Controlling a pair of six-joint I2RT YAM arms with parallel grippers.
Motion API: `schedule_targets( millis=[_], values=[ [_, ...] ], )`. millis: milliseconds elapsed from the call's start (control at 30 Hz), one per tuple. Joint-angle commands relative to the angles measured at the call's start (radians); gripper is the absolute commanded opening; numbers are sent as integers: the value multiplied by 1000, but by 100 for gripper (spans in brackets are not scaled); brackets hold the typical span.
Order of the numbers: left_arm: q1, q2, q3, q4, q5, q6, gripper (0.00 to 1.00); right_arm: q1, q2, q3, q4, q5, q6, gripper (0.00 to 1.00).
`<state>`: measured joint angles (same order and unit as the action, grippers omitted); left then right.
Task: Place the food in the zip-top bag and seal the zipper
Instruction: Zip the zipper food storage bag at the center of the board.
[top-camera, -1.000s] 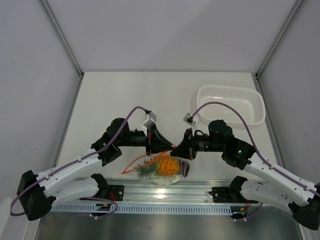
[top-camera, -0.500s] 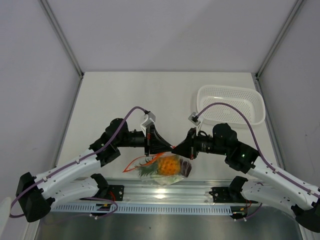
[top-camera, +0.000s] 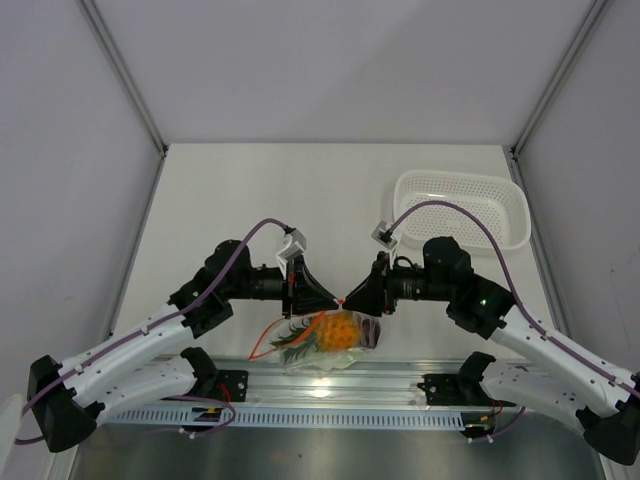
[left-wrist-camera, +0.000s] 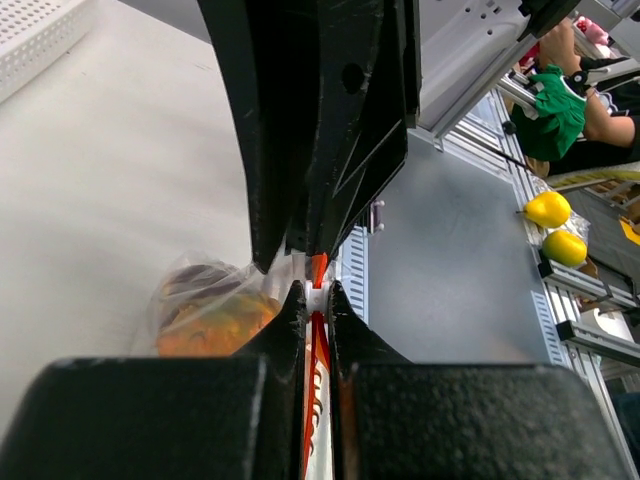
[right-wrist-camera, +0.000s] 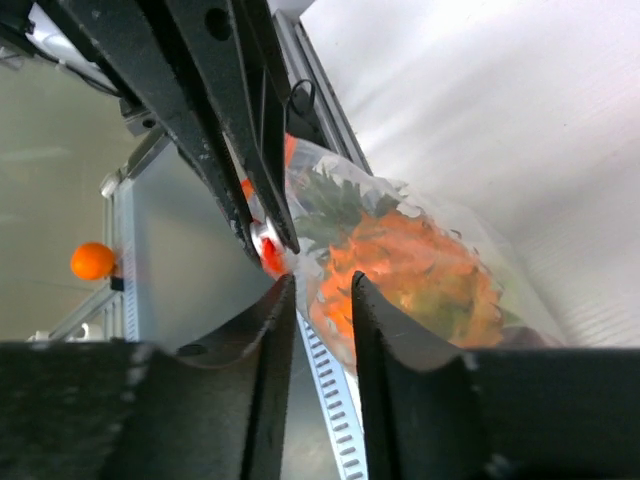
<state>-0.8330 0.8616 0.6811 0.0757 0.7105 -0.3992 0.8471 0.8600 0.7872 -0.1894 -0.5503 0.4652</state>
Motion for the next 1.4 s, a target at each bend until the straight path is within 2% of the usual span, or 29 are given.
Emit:
schedule_targets(
  millis=[0, 33, 133, 300, 467, 1133, 1233, 1267, 1300, 1367],
  values=[
    [5, -9, 31, -22, 18, 20, 1, -6, -4, 87, -54, -91, -132, 33],
    [6, -12, 31, -22, 18, 19, 1, -6, 4, 96, -79, -99, -148, 36],
    [8, -3, 43, -24, 24, 20, 1, -6, 39, 135, -126, -141, -214, 36],
    [9, 20, 58, -21, 38, 16, 0, 1, 96, 190, -197, -212, -275, 31],
    [9, 22, 61, -5, 49, 3, 0, 7, 129, 219, -274, -183, -341, 29],
    [12, 50, 71, 21, 92, -15, 0, 23, 247, 282, -314, -273, -442, 25],
    [12, 50, 69, 19, 92, -15, 1, 26, 266, 294, -315, -277, -448, 18],
    [12, 48, 69, 16, 92, -16, 1, 26, 269, 297, -311, -278, -448, 7],
    [12, 47, 67, 15, 92, -15, 0, 27, 270, 297, -308, -277, -445, 2],
    [12, 45, 66, 12, 89, -15, 1, 29, 272, 296, -297, -270, -436, 0]
  ],
)
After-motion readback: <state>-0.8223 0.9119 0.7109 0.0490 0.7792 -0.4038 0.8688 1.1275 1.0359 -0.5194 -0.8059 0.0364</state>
